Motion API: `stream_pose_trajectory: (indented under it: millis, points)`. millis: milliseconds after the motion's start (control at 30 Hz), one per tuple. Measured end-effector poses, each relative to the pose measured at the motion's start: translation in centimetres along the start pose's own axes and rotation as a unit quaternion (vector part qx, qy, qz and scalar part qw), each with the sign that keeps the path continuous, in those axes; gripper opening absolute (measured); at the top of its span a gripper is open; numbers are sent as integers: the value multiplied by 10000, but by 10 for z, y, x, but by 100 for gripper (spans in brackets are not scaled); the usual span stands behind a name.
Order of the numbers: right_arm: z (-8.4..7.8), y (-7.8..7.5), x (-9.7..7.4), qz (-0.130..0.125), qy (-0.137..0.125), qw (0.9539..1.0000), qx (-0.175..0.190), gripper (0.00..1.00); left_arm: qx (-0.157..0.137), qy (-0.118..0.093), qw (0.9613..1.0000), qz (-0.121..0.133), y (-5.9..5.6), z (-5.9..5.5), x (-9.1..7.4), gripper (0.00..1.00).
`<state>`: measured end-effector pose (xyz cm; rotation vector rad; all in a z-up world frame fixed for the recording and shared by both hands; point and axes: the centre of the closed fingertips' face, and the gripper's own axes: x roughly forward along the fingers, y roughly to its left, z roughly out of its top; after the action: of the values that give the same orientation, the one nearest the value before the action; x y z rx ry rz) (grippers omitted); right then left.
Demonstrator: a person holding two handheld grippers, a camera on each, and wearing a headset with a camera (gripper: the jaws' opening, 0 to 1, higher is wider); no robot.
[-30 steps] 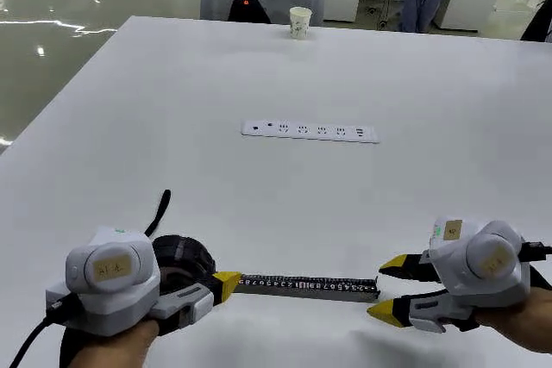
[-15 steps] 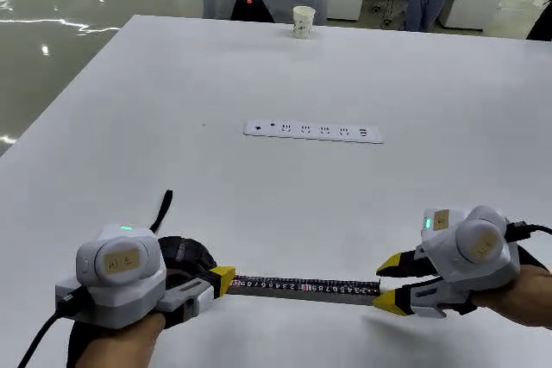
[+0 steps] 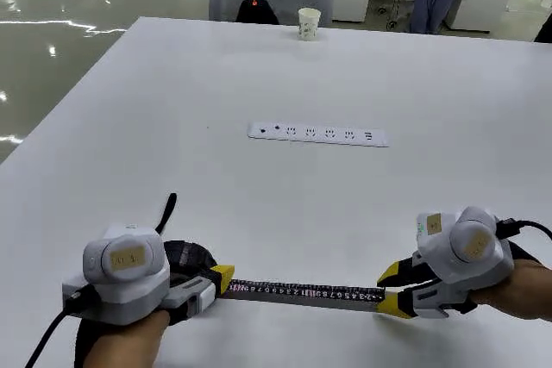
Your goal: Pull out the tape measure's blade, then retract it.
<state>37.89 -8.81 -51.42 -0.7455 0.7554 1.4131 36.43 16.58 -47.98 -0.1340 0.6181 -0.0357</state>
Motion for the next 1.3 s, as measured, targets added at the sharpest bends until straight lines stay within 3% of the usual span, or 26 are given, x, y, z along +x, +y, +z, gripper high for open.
stream_pose_trajectory:
  millis: [467,1300]
  points:
    - [-4,3,6,178,43,9998,70,13,15,61,9999,94,4,-2,3,66]
    - [-5,3,6,160,-11,9998,-119,10,-13,214,9993,322,8,-6,9,63]
